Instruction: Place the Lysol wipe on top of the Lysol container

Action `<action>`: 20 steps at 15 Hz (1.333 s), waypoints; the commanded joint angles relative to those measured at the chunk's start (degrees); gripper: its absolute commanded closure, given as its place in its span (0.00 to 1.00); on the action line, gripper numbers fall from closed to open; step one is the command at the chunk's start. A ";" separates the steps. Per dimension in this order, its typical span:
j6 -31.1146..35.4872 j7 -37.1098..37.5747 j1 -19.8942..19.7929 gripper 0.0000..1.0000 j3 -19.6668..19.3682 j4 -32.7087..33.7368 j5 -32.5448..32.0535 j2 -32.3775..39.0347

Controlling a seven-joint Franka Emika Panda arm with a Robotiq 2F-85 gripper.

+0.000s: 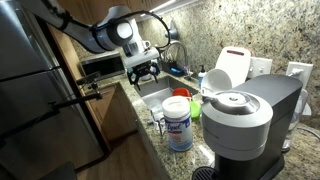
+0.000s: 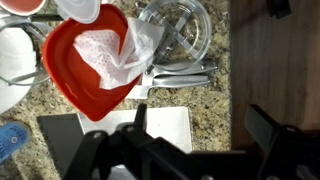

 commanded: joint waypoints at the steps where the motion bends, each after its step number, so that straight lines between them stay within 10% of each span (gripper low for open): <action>1: -0.30 0.52 0.44 0.00 0.44 6.95 -5.76 6.74; 20: -6.75 5.33 0.20 0.00 -2.75 24.88 -12.48 22.81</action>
